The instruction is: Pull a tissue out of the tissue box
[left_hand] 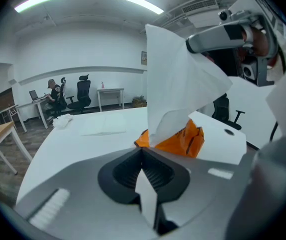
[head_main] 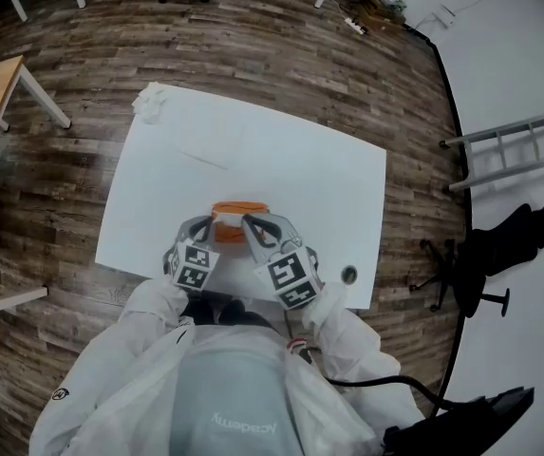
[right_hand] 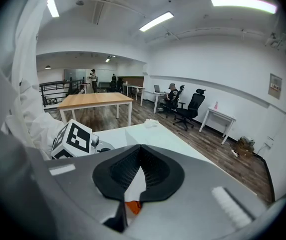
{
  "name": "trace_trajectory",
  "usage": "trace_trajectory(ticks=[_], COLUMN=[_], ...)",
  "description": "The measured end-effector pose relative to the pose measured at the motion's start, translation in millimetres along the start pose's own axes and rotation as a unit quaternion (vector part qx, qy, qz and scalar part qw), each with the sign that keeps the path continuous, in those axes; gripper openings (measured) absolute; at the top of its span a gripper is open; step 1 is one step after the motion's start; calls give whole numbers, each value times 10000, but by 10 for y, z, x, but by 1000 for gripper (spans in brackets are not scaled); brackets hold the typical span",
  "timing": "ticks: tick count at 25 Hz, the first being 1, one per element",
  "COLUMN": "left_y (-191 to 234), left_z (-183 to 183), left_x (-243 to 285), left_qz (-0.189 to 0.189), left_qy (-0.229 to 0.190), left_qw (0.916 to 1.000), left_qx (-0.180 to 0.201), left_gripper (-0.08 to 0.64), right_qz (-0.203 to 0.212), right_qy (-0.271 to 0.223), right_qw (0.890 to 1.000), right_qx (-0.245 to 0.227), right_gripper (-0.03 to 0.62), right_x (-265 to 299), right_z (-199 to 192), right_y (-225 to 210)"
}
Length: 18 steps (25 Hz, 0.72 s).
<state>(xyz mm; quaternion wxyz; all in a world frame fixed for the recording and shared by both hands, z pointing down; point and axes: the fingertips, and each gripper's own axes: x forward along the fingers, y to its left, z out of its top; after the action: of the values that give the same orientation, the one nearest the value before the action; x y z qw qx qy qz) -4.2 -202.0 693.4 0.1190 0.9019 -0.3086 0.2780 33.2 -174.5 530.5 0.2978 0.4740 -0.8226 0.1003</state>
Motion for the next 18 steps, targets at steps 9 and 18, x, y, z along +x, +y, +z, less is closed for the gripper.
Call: trace_trajectory(ticks=[9,18], left_y=[-5,31], left_z=[-19,8], left_x=[17,-14], left_qz=[-14,15], left_qy=[45,13], left_qw=[10000,10000], left_qx=[-6,20], left_gripper=[0,0], right_qz=[-40,-177], right_qy=[-180,-376], right_qw=[9998,9991], right_qx=[-9,112], right_gripper=[0,0], right_x=[-66,-176], right_z=[147,244], right_y=[-35,-123])
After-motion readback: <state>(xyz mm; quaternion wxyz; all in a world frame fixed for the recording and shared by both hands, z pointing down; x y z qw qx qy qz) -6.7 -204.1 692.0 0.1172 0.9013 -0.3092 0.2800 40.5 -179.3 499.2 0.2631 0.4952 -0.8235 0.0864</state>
